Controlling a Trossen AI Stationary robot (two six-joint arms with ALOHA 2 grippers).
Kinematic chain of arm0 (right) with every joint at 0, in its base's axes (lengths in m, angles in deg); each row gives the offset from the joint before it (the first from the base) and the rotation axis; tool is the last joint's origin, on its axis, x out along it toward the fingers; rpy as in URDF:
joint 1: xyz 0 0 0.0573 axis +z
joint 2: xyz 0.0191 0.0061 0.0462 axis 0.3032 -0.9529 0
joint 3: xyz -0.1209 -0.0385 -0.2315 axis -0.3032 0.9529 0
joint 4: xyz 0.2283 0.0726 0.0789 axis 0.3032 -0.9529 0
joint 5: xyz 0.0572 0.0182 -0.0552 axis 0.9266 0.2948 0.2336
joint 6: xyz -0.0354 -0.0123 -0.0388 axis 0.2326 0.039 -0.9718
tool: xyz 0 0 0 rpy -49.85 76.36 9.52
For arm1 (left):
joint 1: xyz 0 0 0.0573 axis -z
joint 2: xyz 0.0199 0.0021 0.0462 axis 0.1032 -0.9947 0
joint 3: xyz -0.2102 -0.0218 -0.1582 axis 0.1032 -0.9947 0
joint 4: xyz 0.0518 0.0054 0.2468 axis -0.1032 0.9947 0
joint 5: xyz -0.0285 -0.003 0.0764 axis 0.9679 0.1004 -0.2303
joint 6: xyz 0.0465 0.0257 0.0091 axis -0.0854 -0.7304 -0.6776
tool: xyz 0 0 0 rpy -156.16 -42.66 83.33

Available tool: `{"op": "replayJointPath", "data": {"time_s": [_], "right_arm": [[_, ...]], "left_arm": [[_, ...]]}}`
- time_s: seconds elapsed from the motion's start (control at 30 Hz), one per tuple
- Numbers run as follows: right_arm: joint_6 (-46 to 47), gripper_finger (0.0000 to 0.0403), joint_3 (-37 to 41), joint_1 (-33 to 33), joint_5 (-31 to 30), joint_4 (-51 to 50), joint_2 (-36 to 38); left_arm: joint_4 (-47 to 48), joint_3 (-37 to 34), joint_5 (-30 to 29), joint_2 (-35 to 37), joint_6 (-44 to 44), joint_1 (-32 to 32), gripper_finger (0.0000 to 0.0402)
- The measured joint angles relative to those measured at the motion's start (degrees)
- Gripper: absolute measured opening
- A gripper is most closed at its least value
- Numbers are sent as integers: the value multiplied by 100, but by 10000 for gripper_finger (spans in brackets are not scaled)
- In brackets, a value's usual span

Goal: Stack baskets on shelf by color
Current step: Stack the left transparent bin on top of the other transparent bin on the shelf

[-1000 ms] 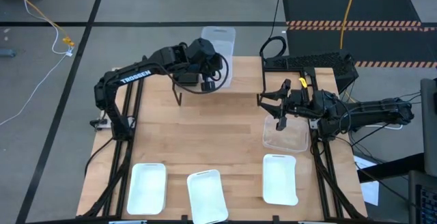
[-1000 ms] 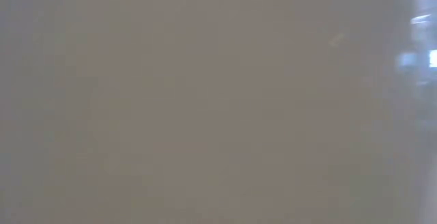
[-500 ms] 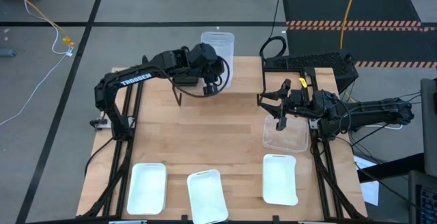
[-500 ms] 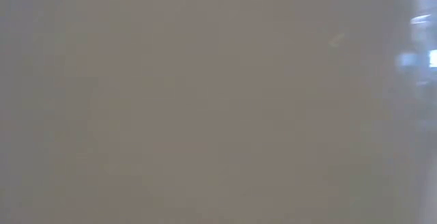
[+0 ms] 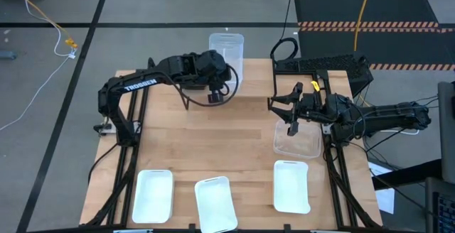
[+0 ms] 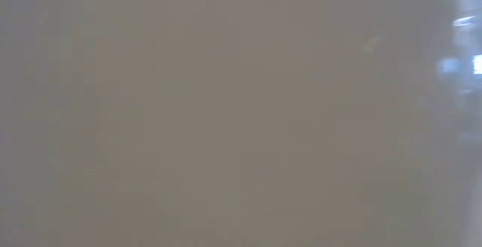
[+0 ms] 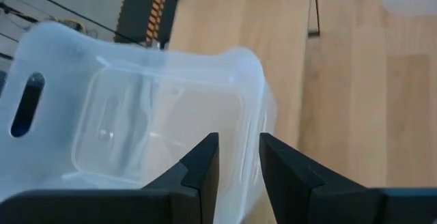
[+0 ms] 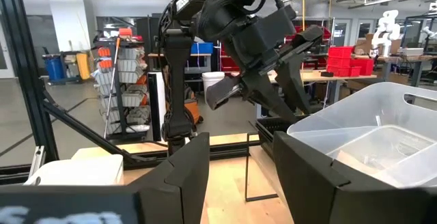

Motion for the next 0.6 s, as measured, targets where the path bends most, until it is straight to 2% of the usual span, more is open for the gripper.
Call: {"op": "replayJointPath", "data": {"time_s": [0.3,0.6], "right_arm": [[34,155,0,0,0,0,0],[42,155,0,0,2,0,2]], "left_arm": [[200,-34,329,-129,-23,-50,108],[316,-33,346,-382,55,-157,108]]}}
